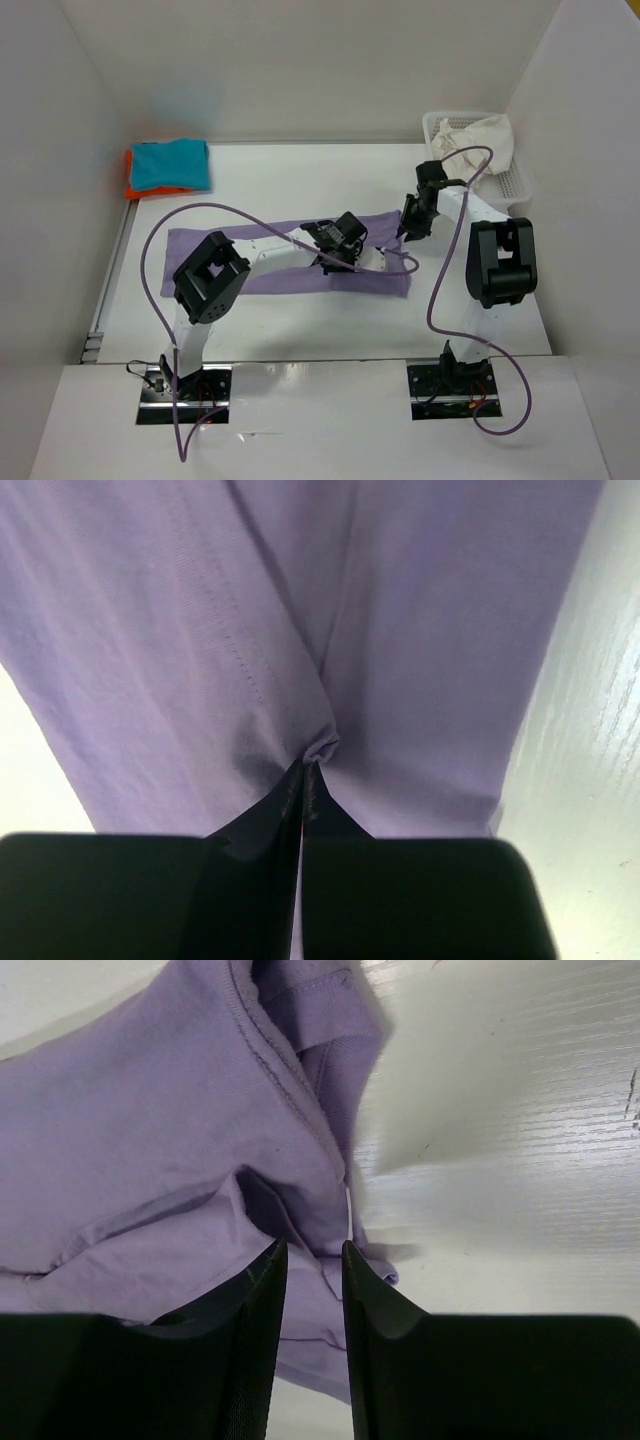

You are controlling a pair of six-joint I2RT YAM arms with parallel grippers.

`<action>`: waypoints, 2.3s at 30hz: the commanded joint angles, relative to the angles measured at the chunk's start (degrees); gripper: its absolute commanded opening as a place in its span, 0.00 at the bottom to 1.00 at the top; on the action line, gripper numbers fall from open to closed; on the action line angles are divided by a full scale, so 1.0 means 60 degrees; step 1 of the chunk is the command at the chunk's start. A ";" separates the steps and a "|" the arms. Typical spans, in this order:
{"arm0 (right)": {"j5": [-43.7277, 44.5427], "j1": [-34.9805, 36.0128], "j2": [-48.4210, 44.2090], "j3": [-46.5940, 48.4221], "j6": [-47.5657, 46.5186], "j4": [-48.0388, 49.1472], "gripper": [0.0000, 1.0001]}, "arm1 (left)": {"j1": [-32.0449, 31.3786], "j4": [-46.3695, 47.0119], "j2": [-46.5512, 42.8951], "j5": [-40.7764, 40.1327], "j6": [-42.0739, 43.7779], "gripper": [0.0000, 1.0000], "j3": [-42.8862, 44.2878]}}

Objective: Fold and stack the t-shirts
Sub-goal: Fold the other side of the tshirt into a rectangle

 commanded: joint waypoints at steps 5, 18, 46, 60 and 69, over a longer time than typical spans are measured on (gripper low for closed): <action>-0.0283 0.0149 -0.0382 0.0128 -0.0106 0.0156 0.37 | 0.0608 -0.0111 -0.0544 0.1558 -0.1282 0.00 0.0660; -0.0634 0.0413 0.0218 0.0405 -0.0194 0.0156 0.36 | 0.1765 -0.0404 -0.0456 0.3508 -0.2646 0.00 0.1057; -0.2539 -0.0040 0.1158 0.1858 0.1006 0.1062 0.42 | 0.3640 0.0226 0.0481 0.1986 -0.5590 0.22 0.2008; -0.3037 -0.0129 0.0220 0.1593 0.0920 0.1768 0.41 | 0.3482 -0.0535 -0.0178 0.3493 -0.3718 0.49 0.2214; -0.0171 -0.0027 -0.1359 0.0219 0.1034 -0.0736 0.53 | 0.3874 -0.0639 -0.0937 0.1752 -0.3614 0.53 0.1469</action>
